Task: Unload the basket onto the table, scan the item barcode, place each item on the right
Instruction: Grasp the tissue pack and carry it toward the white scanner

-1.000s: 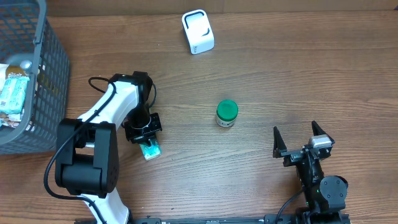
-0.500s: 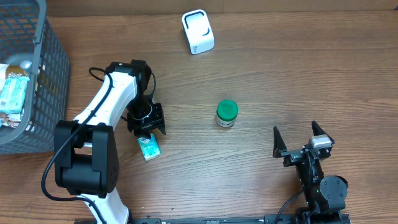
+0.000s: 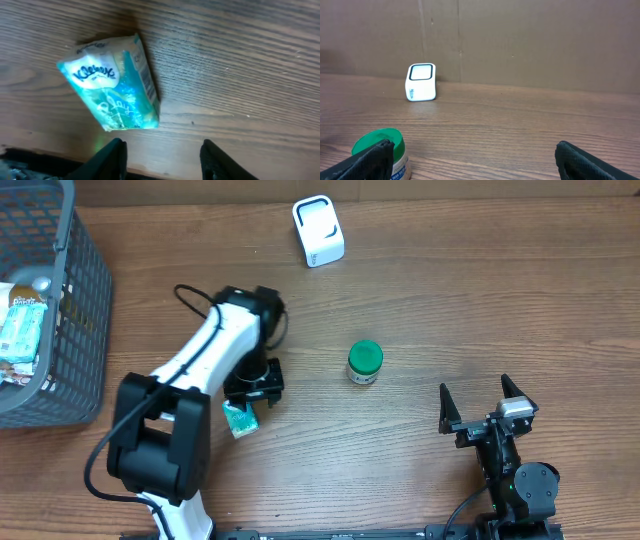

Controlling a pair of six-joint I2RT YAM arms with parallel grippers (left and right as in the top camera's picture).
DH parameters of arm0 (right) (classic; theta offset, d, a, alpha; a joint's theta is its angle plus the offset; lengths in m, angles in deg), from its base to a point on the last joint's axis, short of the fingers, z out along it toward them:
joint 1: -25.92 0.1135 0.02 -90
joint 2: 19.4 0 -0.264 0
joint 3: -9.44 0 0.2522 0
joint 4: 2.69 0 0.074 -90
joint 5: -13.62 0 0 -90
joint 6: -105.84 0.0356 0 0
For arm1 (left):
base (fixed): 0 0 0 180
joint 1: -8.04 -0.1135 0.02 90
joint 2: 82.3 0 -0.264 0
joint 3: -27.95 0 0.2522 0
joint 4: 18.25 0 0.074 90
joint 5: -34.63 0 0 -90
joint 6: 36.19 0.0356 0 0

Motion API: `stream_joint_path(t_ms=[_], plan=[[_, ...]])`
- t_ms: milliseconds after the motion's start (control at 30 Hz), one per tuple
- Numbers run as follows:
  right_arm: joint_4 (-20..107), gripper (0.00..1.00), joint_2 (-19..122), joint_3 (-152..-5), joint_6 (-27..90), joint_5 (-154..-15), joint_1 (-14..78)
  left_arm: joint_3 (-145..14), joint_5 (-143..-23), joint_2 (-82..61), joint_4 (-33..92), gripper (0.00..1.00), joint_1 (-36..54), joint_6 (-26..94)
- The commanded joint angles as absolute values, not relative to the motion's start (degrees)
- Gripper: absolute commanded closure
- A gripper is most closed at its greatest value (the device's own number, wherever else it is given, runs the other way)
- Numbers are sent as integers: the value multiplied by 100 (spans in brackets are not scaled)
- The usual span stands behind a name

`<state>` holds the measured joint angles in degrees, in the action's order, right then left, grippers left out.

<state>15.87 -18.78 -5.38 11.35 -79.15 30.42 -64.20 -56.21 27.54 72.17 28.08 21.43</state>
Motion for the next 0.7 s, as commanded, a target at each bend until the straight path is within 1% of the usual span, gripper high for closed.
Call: stream_joint_path(t_ms=[0,233,500,667], plan=[[1572,0,-1924,-477,1126,-7926,3018,-6385,-4872,2767,7235,51,3022,1511],[1572,0,-1924,-477,1126,-7926,3018,-6383,-4699,2767,7195,52,3173,1142],[1572,0,-1924,-477,1126,-7926,3018,-6335,-4684,2767,7128,52,3175,1092],[1572,0,-1924,-477,1126,-7926,3018,-6092,-4682,2767,6850,53,3175,1089]])
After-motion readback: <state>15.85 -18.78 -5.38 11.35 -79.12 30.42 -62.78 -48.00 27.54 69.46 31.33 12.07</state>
